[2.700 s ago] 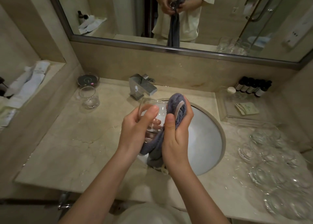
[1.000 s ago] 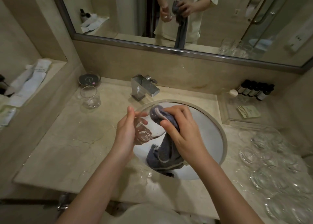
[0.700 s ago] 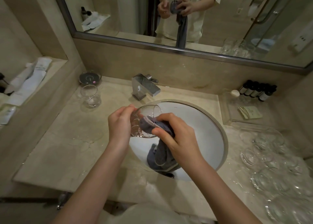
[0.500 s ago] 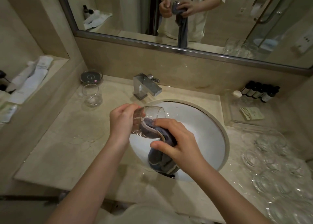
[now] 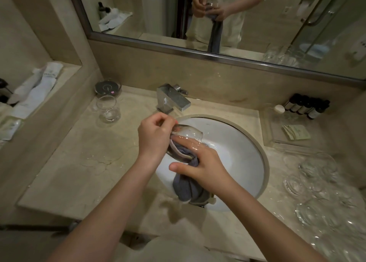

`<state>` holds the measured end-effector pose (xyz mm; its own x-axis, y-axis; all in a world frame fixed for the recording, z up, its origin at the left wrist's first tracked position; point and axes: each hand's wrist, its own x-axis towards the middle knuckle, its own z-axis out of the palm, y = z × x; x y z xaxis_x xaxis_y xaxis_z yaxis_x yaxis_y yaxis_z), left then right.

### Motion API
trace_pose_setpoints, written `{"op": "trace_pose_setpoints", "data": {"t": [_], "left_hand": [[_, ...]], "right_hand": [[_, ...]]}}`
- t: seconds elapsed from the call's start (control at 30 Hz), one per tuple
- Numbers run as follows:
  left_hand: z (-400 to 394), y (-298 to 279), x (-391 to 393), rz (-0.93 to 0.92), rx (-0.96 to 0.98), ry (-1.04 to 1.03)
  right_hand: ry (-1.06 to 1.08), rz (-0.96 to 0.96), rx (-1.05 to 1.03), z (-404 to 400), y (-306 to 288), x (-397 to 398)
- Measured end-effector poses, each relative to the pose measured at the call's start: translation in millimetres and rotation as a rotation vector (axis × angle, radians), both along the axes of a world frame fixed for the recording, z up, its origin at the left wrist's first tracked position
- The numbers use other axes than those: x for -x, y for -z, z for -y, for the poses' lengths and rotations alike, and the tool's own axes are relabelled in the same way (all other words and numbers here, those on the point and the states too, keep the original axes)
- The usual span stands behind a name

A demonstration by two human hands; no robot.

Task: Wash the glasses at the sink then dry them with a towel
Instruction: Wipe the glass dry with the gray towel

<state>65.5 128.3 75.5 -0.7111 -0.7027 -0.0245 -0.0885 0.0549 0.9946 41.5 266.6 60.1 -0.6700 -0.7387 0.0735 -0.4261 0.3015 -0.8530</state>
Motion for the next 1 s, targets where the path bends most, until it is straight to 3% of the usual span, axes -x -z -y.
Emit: {"op": "trace_pose_setpoints", "data": {"t": [0.1,0.2,0.27,0.37,0.47,0.53,0.6,0.67,0.77,0.87,0.93,1.0], "left_hand": [[-1.3,6.4,-4.4,-0.075,0.220,0.006],[1.8,6.3,-3.8,-0.238,0.591,0.086],[3.0,0.6,1.1,-0.289,0.710,0.165],[-0.4,-14.9,9.8,-0.059,0.508,0.177],[1.7,-19.9,19.2,0.183,-0.042,0.161],[0.0,-23.7,18.4,0.180,-0.319,0.159],[-5.0,-22.8,18.5,0.113,-0.332,0.112],[-9.3,-23.1,19.3,0.055,-0.166,0.054],[-4.3,-23.3,21.9,-0.034,0.097,0.059],[1.2,-16.3,20.3,-0.282,0.127,0.253],[2.8,-12.8,20.1,-0.372,0.111,0.358],[6.9,-14.0,21.2,-0.357,0.003,0.368]], "right_hand": [[-0.012,0.352,0.118,-0.5,-2.5,3.8],[-0.073,0.815,0.326,-3.9,-2.6,1.2],[-0.050,0.935,0.406,-6.2,-3.8,-2.1],[0.064,0.739,0.412,-6.5,-7.0,-7.2],[0.185,0.250,0.315,-3.4,-4.0,-11.5],[0.223,-0.028,0.231,0.3,0.5,-14.8],[0.233,-0.096,0.192,3.2,3.3,-17.5],[0.226,0.097,0.252,4.7,-0.2,-18.3],[0.139,0.581,0.389,5.4,-10.6,-14.1],[0.055,1.002,0.573,1.6,-7.4,-8.9],[0.047,1.054,0.598,-0.7,-7.1,-7.0],[0.061,0.904,0.533,-1.7,-10.3,-5.7]]}}
